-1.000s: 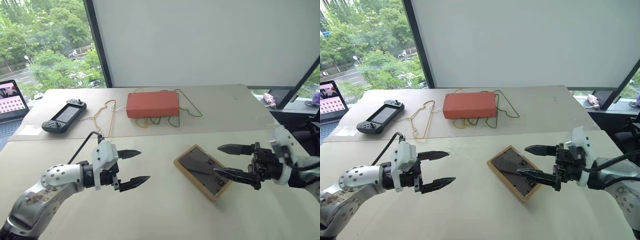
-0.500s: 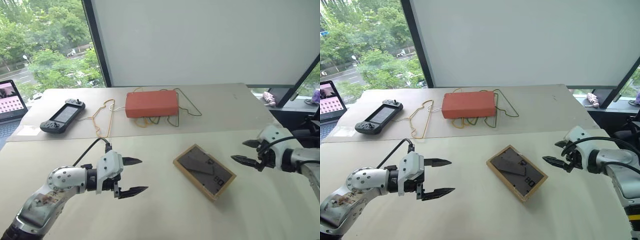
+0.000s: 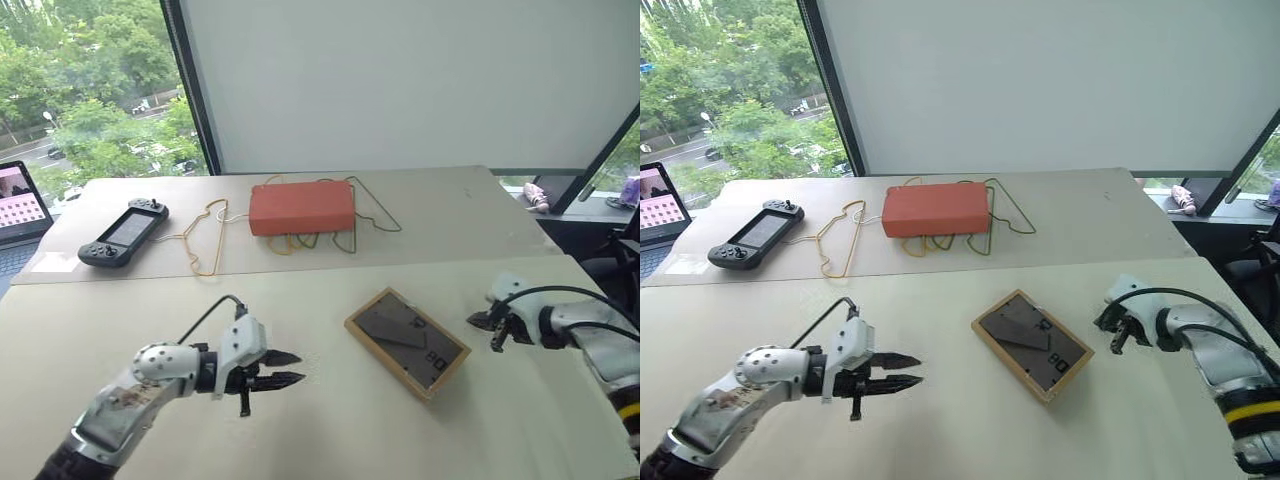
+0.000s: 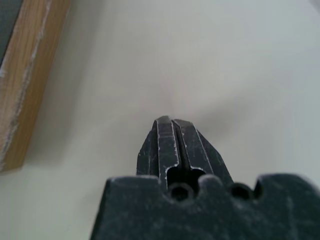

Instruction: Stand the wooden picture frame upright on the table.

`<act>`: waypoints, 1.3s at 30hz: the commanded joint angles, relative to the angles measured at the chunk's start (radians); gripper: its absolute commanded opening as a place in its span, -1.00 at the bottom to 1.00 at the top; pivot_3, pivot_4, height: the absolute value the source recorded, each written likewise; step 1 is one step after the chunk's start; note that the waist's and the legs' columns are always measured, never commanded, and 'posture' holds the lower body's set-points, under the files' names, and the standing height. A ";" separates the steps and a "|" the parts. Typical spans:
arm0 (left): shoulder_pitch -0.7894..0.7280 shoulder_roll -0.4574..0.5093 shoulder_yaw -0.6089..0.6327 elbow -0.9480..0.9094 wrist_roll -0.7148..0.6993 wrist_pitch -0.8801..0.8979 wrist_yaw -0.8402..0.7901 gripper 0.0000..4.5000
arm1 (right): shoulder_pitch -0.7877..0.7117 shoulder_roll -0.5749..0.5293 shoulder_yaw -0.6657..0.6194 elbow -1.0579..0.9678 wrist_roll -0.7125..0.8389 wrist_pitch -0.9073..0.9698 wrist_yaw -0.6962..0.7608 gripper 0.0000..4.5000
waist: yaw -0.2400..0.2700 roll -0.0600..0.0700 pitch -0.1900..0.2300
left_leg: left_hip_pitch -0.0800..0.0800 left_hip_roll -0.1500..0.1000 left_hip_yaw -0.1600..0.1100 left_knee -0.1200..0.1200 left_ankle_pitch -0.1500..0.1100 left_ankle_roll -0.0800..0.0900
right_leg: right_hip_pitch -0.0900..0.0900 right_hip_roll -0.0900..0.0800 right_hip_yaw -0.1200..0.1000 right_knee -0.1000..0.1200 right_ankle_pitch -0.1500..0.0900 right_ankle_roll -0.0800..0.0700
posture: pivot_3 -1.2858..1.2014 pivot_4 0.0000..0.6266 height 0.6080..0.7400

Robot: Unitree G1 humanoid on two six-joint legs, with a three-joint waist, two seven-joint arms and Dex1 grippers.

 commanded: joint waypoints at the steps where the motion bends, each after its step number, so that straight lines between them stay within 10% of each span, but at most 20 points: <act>1: -0.027 -0.015 -0.013 0.045 0.066 -0.067 -0.004 -0.98 | -0.010 0.046 0.090 0.059 -0.054 -0.115 0.094 -1.00 | -0.006 -0.001 0.000 | 0.001 0.000 0.000 0.000 0.000 0.000 | 0.001 0.000 0.000 0.000 0.000 0.000 | 0.03 -0.52 1.00; 8: -0.020 -0.009 -0.013 0.083 0.087 -0.108 -0.063 -0.98 | 0.056 0.162 0.147 -0.225 0.057 -0.090 0.278 -1.00 | -0.027 -0.002 -0.002 | 0.008 0.010 -0.001 0.000 0.000 0.000 | 0.009 0.008 -0.001 -0.002 0.001 -0.001 | 0.03 -0.52 1.00; 25: 0.009 0.109 0.046 0.079 0.094 -0.042 -0.139 -0.98 | 0.025 0.446 0.252 -0.460 -0.008 0.170 0.098 -1.00 | -0.025 -0.002 -0.001 | 0.015 0.016 -0.002 -0.004 0.000 0.000 | 0.007 0.016 0.001 0.004 0.004 -0.007 | 0.03 -0.52 1.00; 39: -0.054 0.173 0.127 0.120 0.115 -0.169 -0.217 -0.98 | 0.100 0.383 0.227 -0.487 -0.007 0.234 0.057 -1.00 | -0.007 -0.002 -0.001 | 0.002 0.012 -0.002 -0.003 0.002 -0.004 | -0.004 0.013 0.000 0.004 0.004 -0.008 | 0.03 -0.52 1.00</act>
